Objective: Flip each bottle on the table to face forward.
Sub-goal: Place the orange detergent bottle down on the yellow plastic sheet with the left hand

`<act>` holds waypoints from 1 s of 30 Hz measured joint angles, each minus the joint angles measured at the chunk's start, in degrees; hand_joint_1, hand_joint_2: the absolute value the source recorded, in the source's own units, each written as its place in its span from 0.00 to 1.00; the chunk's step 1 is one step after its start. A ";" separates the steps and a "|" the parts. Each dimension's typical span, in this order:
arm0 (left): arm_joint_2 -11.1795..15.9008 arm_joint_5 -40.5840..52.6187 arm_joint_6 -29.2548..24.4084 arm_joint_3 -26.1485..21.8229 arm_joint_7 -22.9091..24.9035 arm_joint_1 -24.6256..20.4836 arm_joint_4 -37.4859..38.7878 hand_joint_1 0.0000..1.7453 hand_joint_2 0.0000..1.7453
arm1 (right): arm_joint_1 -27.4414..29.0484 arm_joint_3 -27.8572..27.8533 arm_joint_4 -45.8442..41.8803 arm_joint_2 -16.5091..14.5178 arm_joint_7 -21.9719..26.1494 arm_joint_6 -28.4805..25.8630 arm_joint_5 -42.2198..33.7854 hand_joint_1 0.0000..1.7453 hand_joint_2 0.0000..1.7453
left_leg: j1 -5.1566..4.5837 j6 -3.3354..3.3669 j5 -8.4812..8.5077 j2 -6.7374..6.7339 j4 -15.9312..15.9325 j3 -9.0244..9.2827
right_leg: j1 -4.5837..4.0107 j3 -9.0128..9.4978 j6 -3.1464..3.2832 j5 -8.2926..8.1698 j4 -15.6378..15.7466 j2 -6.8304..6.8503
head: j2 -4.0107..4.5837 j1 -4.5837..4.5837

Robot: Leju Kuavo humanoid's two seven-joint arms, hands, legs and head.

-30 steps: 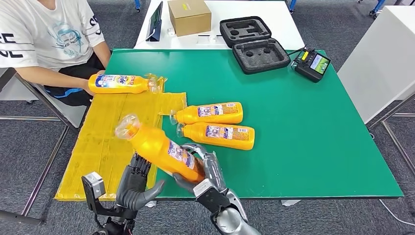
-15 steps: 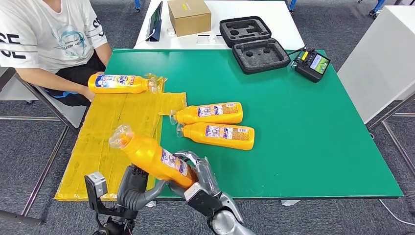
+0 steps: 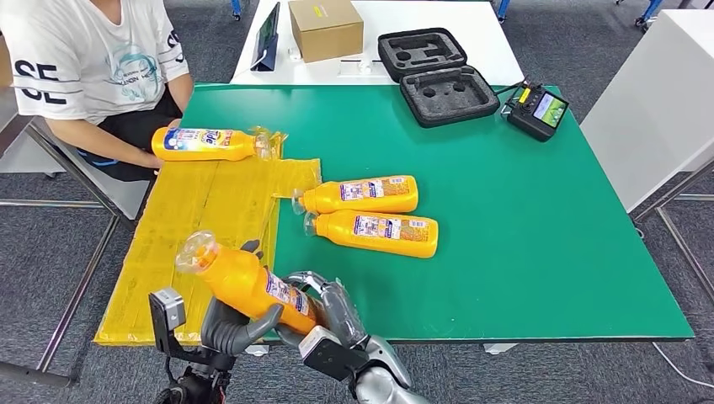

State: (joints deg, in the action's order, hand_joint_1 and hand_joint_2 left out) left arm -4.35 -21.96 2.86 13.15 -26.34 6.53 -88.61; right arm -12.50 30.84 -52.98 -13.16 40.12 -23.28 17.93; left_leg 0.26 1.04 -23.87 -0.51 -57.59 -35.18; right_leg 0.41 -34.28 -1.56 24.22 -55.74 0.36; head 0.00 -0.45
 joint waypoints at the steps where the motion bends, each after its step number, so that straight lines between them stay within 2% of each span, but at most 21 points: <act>1: 0.00 -0.26 0.17 -0.05 -0.04 -0.15 0.31 0.11 1.00 | 0.01 0.07 0.09 0.00 -0.02 0.02 0.21 1.00 1.00 | 0.00 0.00 0.00 0.00 0.00 0.00 | 0.00 0.00 0.00 0.00 0.00 0.00 | 0.00 0.01; 4: 0.00 -0.95 0.73 -0.27 -0.36 -0.48 1.01 0.44 1.00 | 0.04 0.22 0.32 -0.01 -0.05 0.17 0.61 1.00 1.00 | 0.00 0.00 0.00 0.00 0.00 0.00 | 0.00 0.00 0.00 0.00 0.00 0.00 | 0.00 0.00; 5: 0.00 -1.19 0.90 -0.33 -0.51 -0.54 1.16 0.44 1.00 | 0.04 0.23 0.38 -0.01 -0.07 0.25 0.63 1.00 1.00 | 0.00 0.00 0.00 0.00 0.00 0.00 | 0.00 0.00 0.00 0.00 0.00 0.00 | 0.00 0.00; 9: 0.00 -1.81 1.17 -0.52 -0.79 -0.60 1.61 0.99 1.00 | 0.03 0.25 0.59 -0.02 -0.13 0.45 0.71 1.00 1.00 | 0.00 0.00 0.00 0.00 0.00 0.00 | 0.00 0.00 0.00 0.00 0.00 0.00 | 0.00 0.01; 16: 0.03 -3.46 1.18 -0.78 -1.99 0.00 1.65 1.00 1.00 | -0.01 0.22 0.69 -0.14 -0.13 1.74 1.72 0.99 1.00 | 0.00 0.00 0.00 0.00 0.00 0.00 | -0.01 0.00 0.01 0.00 0.00 0.00 | 0.00 0.01; 20: 0.04 -3.60 0.93 -0.92 -2.45 0.41 1.61 1.00 1.00 | -0.01 0.22 0.94 -0.33 -0.13 2.30 2.01 0.88 1.00 | 0.00 -0.01 0.00 0.00 0.00 -0.01 | -0.01 0.00 0.01 0.01 0.00 0.00 | 0.00 0.01; 21: 0.04 -3.55 0.79 -0.94 -2.59 0.47 1.57 1.00 1.00 | -0.01 0.22 1.03 -0.39 -0.13 2.35 2.15 0.76 1.00 | 0.00 0.00 0.00 0.00 0.00 -0.01 | -0.01 0.00 0.01 0.01 0.00 0.00 | 0.00 0.01; 24: 0.04 -3.35 0.40 -0.98 -2.83 0.58 1.44 1.00 1.00 | -0.01 0.25 1.27 -0.51 -0.13 2.56 2.46 0.10 1.00 | 0.00 0.00 0.00 0.00 0.00 -0.01 | -0.01 0.01 0.01 0.01 0.00 0.01 | 0.00 0.01; 25: 0.04 -3.30 0.27 -1.02 -2.86 0.59 1.40 1.00 1.00 | 0.00 0.27 1.34 -0.52 -0.12 2.64 2.52 0.00 1.00 | 0.00 0.00 0.00 0.00 0.00 -0.01 | -0.01 0.01 0.01 0.01 0.00 0.00 | 0.00 0.01; 29: 0.02 -2.43 -1.56 -1.19 -3.32 0.70 0.82 1.00 1.00 | 0.09 0.42 1.40 -0.54 -0.10 2.05 2.47 0.00 0.00 | 0.00 0.00 0.00 0.01 0.00 -0.01 | -0.01 0.01 0.00 0.00 0.00 0.00 | 0.00 0.01; 30: 0.02 -1.94 -2.40 -1.26 -3.54 0.77 0.59 1.00 1.00 | 0.12 0.49 1.31 -0.55 -0.10 1.56 2.36 0.00 0.00 | 0.00 0.00 0.00 0.01 0.00 -0.01 | -0.01 0.01 0.00 0.00 0.00 0.01 | 0.00 0.01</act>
State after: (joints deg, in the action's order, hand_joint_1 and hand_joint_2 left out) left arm -4.33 -23.90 0.46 11.89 -29.88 7.30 -88.02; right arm -12.38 31.32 -51.67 -13.70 40.02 -21.73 20.29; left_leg 0.26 1.03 -23.87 -0.50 -57.59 -35.20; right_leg 0.40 -34.27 -1.56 24.23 -55.74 0.37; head 0.00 -0.44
